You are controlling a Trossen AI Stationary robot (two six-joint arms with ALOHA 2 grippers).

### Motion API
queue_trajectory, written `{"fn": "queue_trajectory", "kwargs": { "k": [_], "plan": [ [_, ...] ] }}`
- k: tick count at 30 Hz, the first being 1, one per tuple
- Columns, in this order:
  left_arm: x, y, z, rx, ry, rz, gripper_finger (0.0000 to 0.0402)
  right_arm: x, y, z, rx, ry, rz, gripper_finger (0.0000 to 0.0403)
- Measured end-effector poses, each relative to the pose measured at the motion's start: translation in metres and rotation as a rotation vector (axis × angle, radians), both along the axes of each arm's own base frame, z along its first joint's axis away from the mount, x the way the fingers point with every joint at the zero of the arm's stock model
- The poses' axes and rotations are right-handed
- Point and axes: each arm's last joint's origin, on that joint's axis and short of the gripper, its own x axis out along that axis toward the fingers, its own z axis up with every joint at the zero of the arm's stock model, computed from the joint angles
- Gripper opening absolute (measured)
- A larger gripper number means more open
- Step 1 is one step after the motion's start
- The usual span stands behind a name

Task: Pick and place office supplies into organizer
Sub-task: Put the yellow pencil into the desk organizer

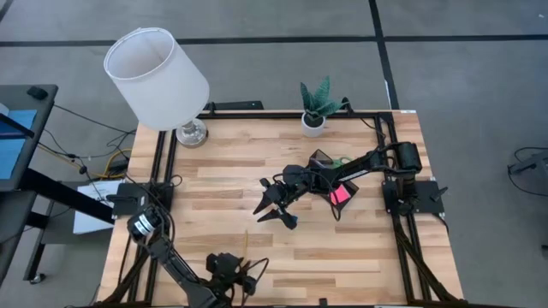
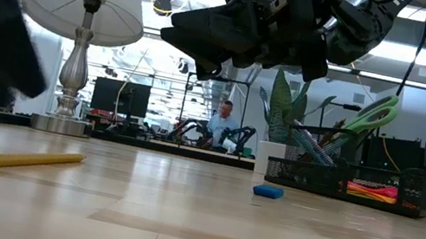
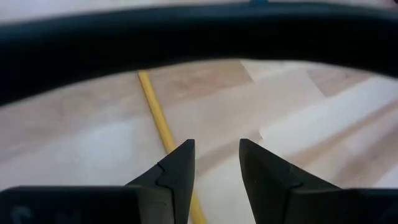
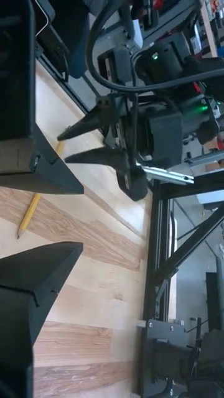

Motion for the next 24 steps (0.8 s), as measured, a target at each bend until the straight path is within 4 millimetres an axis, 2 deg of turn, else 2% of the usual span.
{"fn": "queue_trajectory", "kwargs": {
  "k": [7, 13, 24],
  "plan": [
    [-0.004, -0.005, -0.005, -0.205, 0.132, 0.087, 0.0116, 0.000, 0.000, 0.000, 0.000, 0.000, 0.000, 0.0127],
    [-0.004, -0.003, -0.004, -0.171, 0.103, 0.095, 0.0116, 0.000, 0.000, 0.000, 0.000, 0.000, 0.000, 0.0127],
    [0.008, 0.003, -0.005, -0.232, 0.131, 0.115, 0.0116, 0.000, 0.000, 0.000, 0.000, 0.000, 0.000, 0.0127]
  ]
}}
